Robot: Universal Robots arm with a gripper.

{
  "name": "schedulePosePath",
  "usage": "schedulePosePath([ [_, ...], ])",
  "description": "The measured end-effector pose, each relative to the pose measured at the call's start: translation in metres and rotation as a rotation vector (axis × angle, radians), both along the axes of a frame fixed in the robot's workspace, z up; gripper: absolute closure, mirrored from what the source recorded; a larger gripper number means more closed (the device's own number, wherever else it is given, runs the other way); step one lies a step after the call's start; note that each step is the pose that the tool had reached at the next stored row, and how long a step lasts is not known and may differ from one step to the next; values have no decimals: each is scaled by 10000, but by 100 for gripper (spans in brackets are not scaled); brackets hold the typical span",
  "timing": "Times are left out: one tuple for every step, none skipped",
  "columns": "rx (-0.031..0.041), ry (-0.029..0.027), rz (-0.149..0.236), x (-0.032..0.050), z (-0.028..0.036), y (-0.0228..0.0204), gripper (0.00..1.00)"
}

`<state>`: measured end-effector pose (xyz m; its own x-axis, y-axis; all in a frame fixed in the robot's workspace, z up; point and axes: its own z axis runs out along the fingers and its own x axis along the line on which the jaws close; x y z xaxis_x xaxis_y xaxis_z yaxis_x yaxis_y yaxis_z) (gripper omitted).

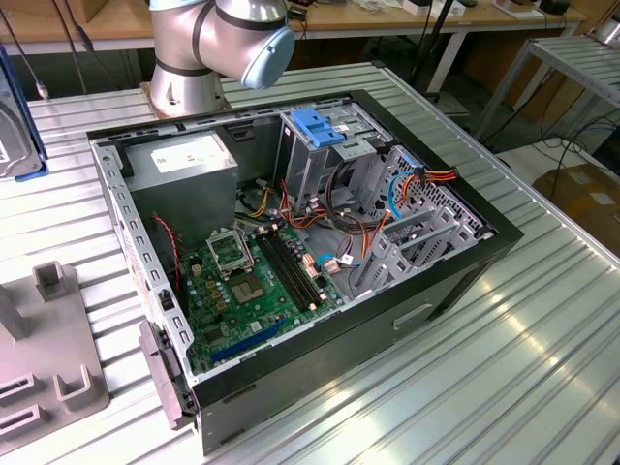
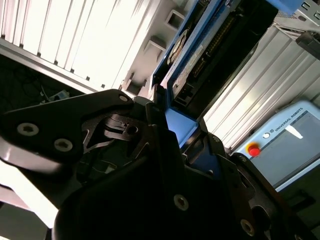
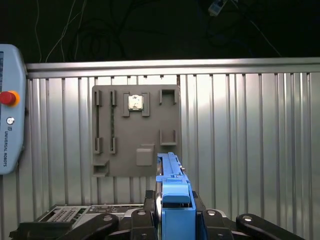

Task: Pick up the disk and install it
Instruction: 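Pick up the disk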

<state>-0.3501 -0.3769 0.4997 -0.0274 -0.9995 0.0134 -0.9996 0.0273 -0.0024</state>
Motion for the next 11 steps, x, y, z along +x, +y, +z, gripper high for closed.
schedulePosePath([
  [-1, 1, 0, 22, 0, 0, 64],
  [0, 0, 0, 42, -1, 0, 64],
  [0, 0, -1, 62, -1, 0, 64],
  [0, 0, 0, 81, -2, 0, 64],
  [0, 0, 0, 111, -2, -1, 64],
  [0, 0, 0, 128, -3, -1, 64],
  [-1, 0, 0, 146, -4, 0, 64],
  [-3, 0, -1, 162, -4, 0, 64],
  [-5, 0, 0, 182, -4, -1, 64],
  [-6, 1, 0, 203, -4, -1, 64],
  [-6, 0, 0, 222, -5, -1, 64],
])
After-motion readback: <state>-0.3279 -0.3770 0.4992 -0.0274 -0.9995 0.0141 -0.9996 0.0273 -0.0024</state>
